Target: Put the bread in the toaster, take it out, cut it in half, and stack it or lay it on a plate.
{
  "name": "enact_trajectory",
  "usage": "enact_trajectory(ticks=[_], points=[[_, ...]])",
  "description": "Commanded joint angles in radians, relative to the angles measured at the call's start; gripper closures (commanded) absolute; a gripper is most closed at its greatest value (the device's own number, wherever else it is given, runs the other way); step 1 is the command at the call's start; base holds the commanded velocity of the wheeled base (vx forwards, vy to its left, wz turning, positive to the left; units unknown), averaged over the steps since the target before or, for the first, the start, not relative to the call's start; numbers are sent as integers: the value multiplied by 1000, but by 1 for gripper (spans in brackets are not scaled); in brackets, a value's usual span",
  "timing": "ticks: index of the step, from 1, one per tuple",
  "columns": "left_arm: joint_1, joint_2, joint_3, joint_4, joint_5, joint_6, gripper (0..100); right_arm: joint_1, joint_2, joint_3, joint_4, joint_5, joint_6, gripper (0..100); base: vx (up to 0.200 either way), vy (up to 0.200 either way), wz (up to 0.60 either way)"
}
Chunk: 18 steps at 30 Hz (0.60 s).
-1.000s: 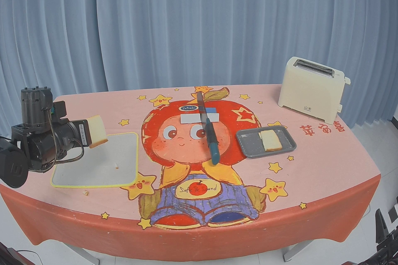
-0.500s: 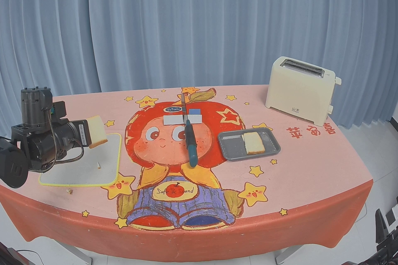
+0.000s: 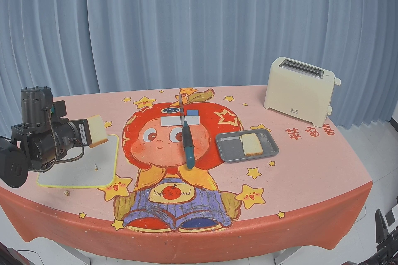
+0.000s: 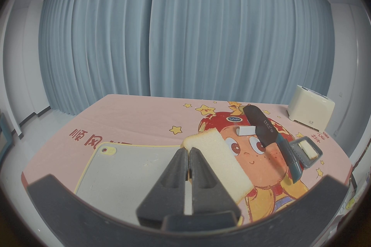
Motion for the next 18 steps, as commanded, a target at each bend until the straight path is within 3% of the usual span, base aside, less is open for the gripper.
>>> enact_trajectory(ticks=[1,18], points=[[0,-1,0,0,0,-1,100,0,-16,18,1,-1,0,0,0,-200,0],[-3,-1,4,-2,0,-1,100,0,-16,18,-1,-1,0,0,0,-200,0]])
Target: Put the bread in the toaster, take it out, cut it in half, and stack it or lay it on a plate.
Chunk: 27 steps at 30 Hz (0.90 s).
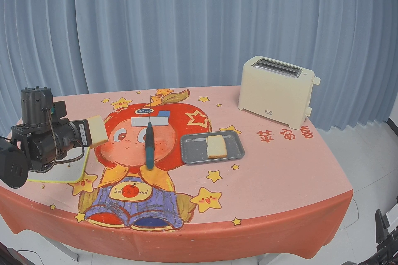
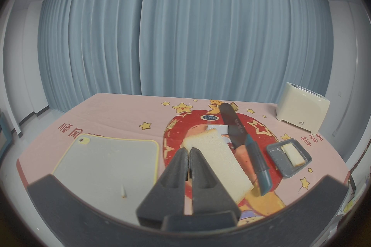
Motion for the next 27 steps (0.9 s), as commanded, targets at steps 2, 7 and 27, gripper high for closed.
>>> enact_trajectory(ticks=[2,7,27], points=[[-3,0,3,-1,0,1,100,0,-16,18,-1,-1,0,0,0,-200,0],[-15,-1,0,-1,-3,3,100,0,-16,18,-1,-1,0,0,0,-160,0],[-56,-29,17,1,-1,6,100,0,-16,18,1,1,0,0,0,0,0]])
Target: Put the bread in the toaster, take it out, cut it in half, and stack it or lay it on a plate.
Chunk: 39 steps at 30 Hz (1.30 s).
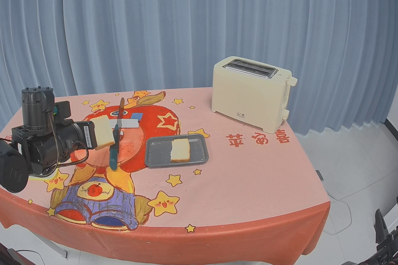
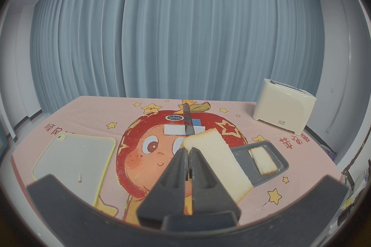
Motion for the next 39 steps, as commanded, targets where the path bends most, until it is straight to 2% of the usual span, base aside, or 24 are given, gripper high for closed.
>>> enact_trajectory(ticks=[1,11,16,20,21,23,27,39], points=[[-3,-9,11,-1,0,0,100,0,-16,18,-1,-1,0,0,0,0,0],[-32,-45,16,-1,-8,0,100,0,-16,18,-1,-1,0,0,0,0,0],[-30,-51,-13,2,-48,2,100,0,-16,18,1,-1,0,0,0,0,0],[-33,-44,-59,16,-49,15,100,0,-16,18,-1,1,0,0,0,0,0],[-61,-41,-78,22,-49,38,100,0,-16,18,-1,-1,0,0,0,0,0],[-102,-39,-94,34,-51,48,100,0,-16,18,-1,-1,0,0,0,0,0],[-139,24,-128,48,-52,49,100,0,-16,18,-1,1,0,0,0,0,0],[-148,128,-179,42,-92,48,100,0,-16,18,-1,1,0,0,0,0,0]])
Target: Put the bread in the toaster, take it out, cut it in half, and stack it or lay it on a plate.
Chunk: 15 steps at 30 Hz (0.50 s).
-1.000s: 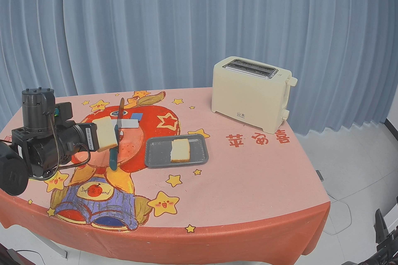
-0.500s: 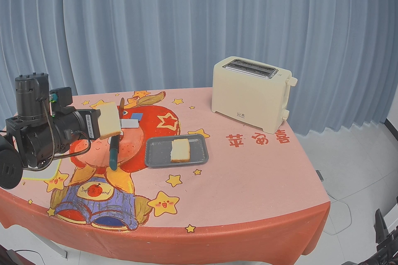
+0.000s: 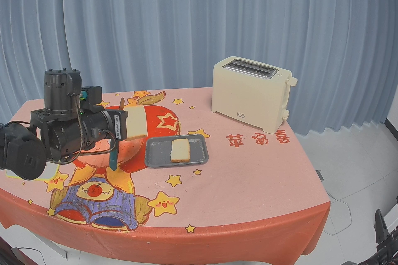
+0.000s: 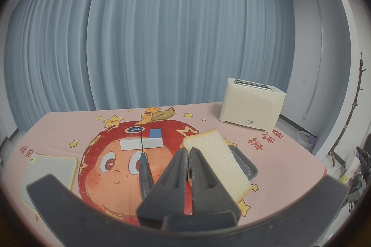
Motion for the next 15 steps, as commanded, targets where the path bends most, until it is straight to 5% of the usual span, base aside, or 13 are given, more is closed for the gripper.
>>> enact_trajectory(ticks=[1,15], points=[[-14,40,-13,-1,-11,-2,100,1,-16,17,1,1,0,0,0,0,0],[-71,150,-71,-4,-11,-8,100,1,-16,17,1,-1,0,0,0,0,0]])
